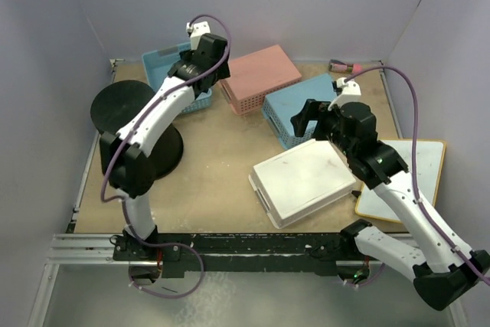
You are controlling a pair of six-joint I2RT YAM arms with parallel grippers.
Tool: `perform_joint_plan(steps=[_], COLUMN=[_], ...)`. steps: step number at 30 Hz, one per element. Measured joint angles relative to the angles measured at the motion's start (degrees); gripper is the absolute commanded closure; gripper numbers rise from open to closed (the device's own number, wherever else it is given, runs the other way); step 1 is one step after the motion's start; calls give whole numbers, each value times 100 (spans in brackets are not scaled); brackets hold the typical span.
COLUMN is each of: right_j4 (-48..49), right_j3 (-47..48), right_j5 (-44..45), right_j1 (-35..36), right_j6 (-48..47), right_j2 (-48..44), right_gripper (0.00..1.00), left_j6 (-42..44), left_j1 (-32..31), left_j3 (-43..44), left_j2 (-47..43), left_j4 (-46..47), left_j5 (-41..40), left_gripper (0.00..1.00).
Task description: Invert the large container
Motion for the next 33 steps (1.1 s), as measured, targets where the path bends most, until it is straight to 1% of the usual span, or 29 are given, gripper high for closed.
perform_joint_plan(steps=[5, 8, 9, 10, 13, 17, 18, 22, 29, 33], right_j4=[-289, -391, -431, -485, -584, -654, -662, -678, -691, -678], right_j3=[-15, -72, -79, -81, -79, -79, -81, -81, -81, -81], right_j5=[94, -39, -61, -81, -81, -70, -70, -98, -199, -262], right_j1=[0, 0, 0, 0, 0, 0, 0, 0, 0, 0], right_j6=[-33, -28, -31, -31, -39, -68, -70, -70, -70, -66], right_j2=[76, 151, 164, 179, 195, 188, 186, 181, 181, 190], right_gripper=[0, 0, 0, 0, 0, 0, 0, 0, 0, 0], left_j6=[-98, -109, -107, -109, -131, -146, -140, -92, 157, 208], left_j1=[413, 544, 566, 577, 640, 741, 772, 876, 903, 905], left_j3=[688, 730, 730, 728, 717, 723, 723, 723, 778, 573], left_j2=[1419, 2055, 2212, 2326, 2616, 2876, 2938, 3095, 3051, 2590], left_j4=[337, 505, 581, 640, 935, 1169, 1207, 1346, 1189, 1040], left_j5=[-9, -11, 17, 55, 232, 398, 435, 529, 791, 1139], left_gripper=[27, 28, 31, 34, 53, 63, 68, 99, 100, 100])
